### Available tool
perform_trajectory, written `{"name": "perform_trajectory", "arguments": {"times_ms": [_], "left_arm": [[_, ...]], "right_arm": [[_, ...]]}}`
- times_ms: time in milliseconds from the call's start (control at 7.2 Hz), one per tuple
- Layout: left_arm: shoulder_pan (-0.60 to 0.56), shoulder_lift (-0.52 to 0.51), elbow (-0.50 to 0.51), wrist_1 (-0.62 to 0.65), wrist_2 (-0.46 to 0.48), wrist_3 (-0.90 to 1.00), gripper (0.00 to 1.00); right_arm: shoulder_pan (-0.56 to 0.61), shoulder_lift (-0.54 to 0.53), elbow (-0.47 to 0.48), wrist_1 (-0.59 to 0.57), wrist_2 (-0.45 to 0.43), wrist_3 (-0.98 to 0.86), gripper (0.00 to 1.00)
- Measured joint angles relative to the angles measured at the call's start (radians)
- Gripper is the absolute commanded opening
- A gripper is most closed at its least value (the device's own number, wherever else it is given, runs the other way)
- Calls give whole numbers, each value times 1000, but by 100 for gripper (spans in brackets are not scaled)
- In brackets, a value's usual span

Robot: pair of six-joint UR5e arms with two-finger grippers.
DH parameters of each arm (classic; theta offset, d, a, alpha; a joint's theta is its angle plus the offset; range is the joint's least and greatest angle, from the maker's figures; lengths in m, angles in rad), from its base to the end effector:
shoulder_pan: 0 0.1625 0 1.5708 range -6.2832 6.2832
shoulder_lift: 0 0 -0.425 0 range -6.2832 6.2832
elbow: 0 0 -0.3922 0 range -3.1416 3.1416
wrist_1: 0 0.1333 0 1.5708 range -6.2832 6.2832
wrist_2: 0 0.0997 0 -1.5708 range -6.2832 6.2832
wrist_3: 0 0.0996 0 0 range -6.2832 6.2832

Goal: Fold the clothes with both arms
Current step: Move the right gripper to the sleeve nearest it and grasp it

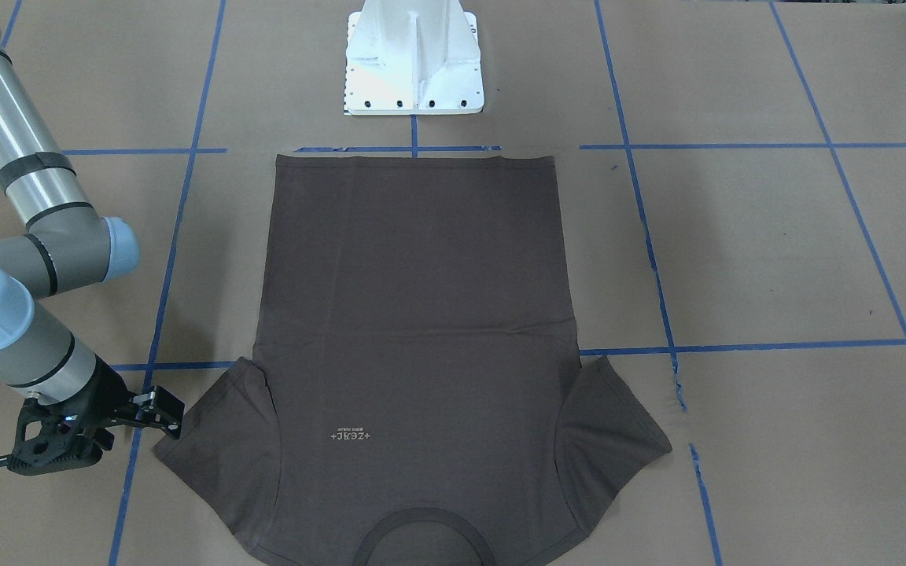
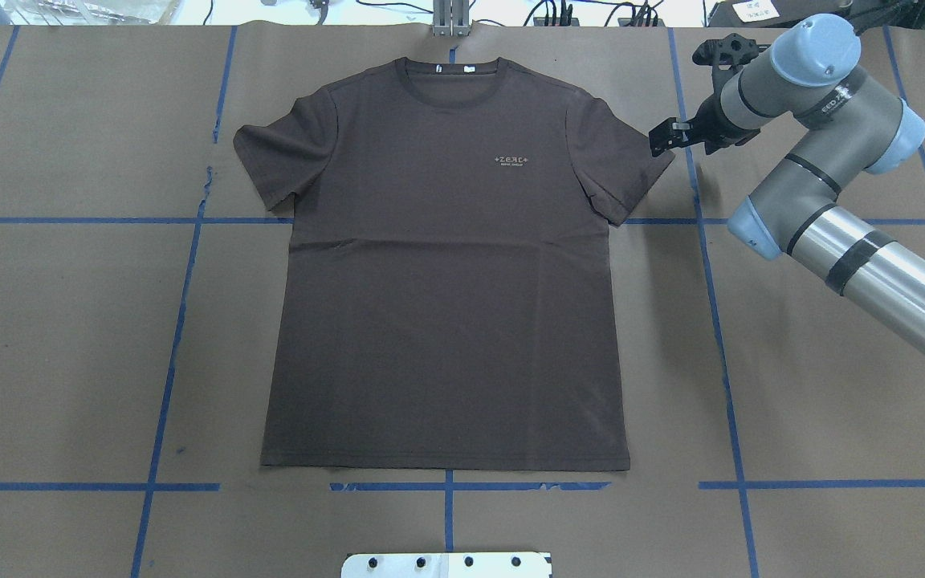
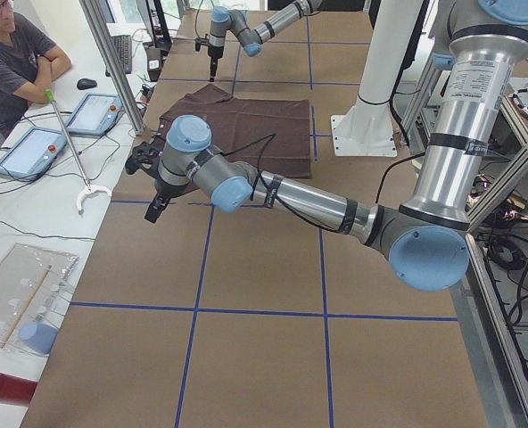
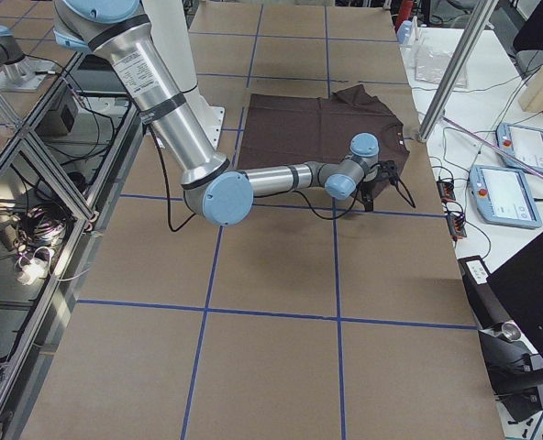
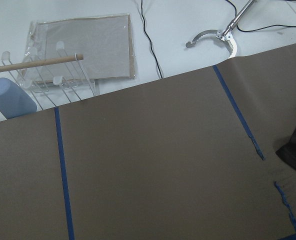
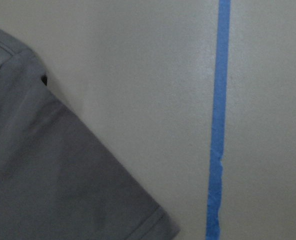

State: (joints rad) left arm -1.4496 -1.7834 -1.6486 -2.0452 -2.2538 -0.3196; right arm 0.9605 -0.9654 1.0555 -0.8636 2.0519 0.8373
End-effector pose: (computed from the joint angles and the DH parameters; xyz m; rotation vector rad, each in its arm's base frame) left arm 0.0015 -0.5951 0.4523 0.5730 0.7914 0.0787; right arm -0.3671 -0.6771 0.4670 0.2837 -0.8572 0.0196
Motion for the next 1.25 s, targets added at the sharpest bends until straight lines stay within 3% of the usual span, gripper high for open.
{"name": "perform_trajectory", "arguments": {"times_ms": [417, 556, 694, 972, 1250], "left_arm": [[0, 1, 0, 1, -2, 2, 100], [0, 1, 0, 1, -3, 3, 100], [0, 1, -1, 2, -4, 3, 100], [0, 1, -1, 2, -4, 4, 100], [0, 1, 0, 1, -4, 6, 100]], "right_arm": [[-17, 35, -43, -1, -14, 0, 98], [-20, 35, -49, -2, -14, -1, 87], [-21, 35, -54, -2, -14, -1, 53], [-22, 36, -60, -3, -14, -1, 0], [-22, 46, -60, -13, -12, -5, 0]]}}
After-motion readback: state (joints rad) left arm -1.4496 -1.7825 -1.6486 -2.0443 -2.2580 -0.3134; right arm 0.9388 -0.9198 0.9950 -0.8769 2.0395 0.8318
